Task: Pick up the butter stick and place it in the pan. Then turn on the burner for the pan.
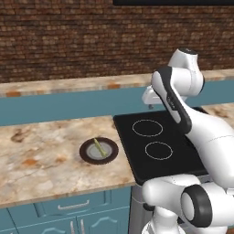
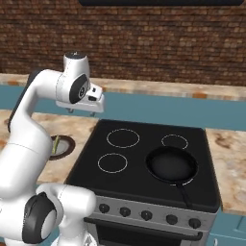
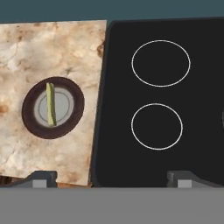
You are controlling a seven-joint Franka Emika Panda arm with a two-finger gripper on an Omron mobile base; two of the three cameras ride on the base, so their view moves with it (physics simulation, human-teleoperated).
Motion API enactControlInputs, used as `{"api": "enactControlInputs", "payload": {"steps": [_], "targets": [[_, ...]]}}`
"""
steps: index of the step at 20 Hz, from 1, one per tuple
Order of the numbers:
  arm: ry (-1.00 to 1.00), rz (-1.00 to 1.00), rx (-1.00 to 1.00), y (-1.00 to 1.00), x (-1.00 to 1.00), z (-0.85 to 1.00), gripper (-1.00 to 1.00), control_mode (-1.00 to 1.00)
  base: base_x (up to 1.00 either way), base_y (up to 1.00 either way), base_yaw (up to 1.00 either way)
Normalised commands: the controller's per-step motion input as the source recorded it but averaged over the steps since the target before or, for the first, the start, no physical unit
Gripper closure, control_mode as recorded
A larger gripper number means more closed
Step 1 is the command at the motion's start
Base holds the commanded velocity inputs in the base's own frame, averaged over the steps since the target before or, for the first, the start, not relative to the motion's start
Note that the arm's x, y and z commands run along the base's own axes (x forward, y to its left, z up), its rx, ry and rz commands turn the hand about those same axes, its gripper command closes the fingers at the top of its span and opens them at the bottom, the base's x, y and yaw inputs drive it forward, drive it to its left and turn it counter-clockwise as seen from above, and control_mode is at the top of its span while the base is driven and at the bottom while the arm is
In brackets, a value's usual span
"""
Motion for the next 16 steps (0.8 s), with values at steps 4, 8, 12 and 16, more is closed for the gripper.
{"api": "enactControlInputs", "payload": {"steps": [4, 8, 12, 16], "targets": [[0.00, 0.00, 0.00, 0.00, 0.00, 0.00, -1.00, -1.00, 0.00, -0.02, 0.00], [0.01, 0.05, -0.03, 0.33, -0.02, -0.40, -1.00, -1.00, 0.00, 0.00, 0.00], [0.10, 0.02, -0.06, 0.78, 0.44, -0.45, -1.00, -1.00, 0.00, 0.00, 0.00], [0.07, 0.00, -0.02, 0.67, 0.78, -0.17, -1.00, -1.00, 0.00, 0.00, 0.00]]}}
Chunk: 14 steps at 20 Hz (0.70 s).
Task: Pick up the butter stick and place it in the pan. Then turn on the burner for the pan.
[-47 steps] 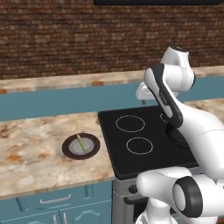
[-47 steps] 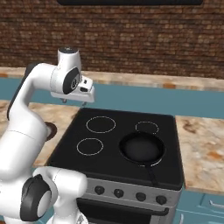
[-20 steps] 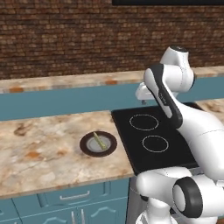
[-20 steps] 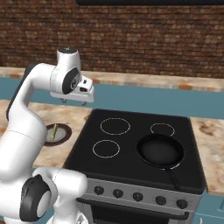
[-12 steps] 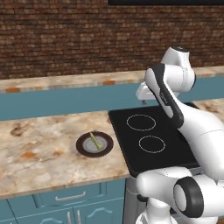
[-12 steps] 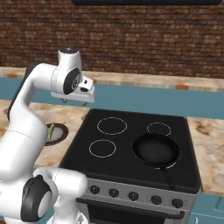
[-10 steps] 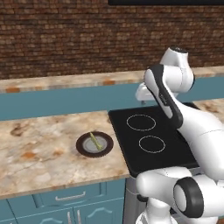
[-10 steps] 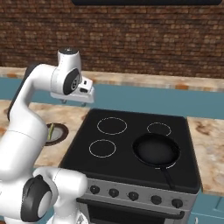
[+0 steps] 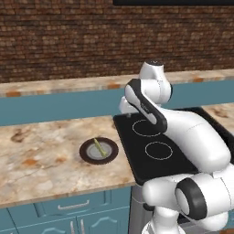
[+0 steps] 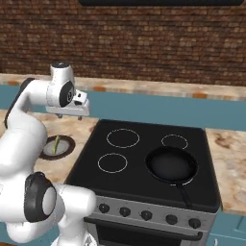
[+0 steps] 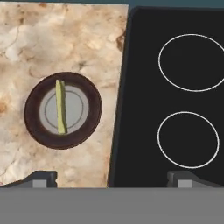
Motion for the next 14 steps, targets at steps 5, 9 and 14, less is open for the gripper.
{"api": "enactControlInputs", "payload": {"steps": [5, 9, 14], "targets": [[0.07, 0.00, -0.05, 0.72, 0.42, -0.42, -1.00, -1.00, 0.00, 0.00, 0.00], [0.04, 0.00, 0.00, 0.59, 0.02, -0.49, -1.00, -1.00, 0.00, 0.00, 0.00], [0.07, 0.00, 0.00, 0.42, 0.01, -0.52, -1.00, -1.00, 0.00, 0.00, 0.00]]}}
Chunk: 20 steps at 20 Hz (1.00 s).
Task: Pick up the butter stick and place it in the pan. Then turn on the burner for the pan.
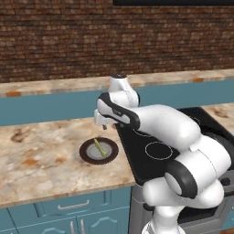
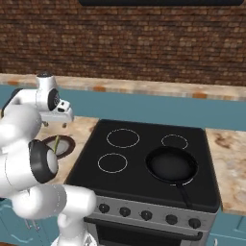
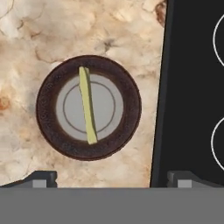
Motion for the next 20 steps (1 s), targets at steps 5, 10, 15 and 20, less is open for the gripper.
{"api": "enactControlInputs", "payload": {"steps": [5, 10, 15, 20], "targets": [[0.09, 0.00, 0.00, 0.35, 0.00, -0.55, -1.00, -1.00, 0.00, 0.00, 0.00], [0.03, 0.00, -0.01, 0.19, 0.00, -0.49, -1.00, -1.00, 0.00, 0.00, 0.00], [0.00, -0.02, -0.04, 0.04, 0.00, -0.42, -1.00, -1.00, 0.00, 0.00, 0.00], [-0.03, -0.03, -0.06, 0.02, 0.03, -0.42, -1.00, -1.00, 0.00, 0.00, 0.00]]}}
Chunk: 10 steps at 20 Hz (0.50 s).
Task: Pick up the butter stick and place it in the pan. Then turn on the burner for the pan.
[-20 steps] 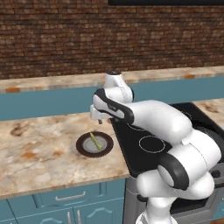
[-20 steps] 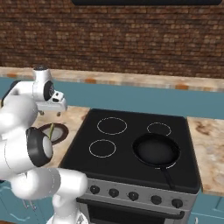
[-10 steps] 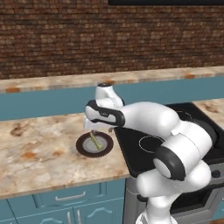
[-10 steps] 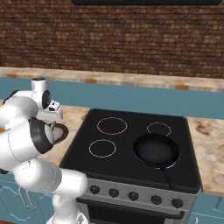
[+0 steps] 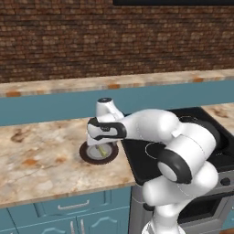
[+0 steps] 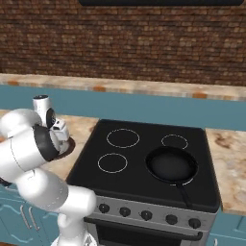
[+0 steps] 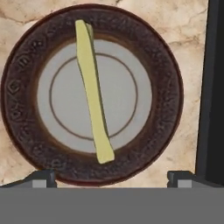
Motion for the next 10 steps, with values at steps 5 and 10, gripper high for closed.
{"api": "enactControlInputs", "payload": {"steps": [5, 10], "targets": [[-0.01, -0.04, 0.00, 0.09, 0.21, -0.25, -1.00, -1.00, 0.00, 0.00, 0.00], [0.00, -0.03, 0.00, 0.10, 0.21, -0.17, -1.00, -1.00, 0.00, 0.00, 0.00]]}}
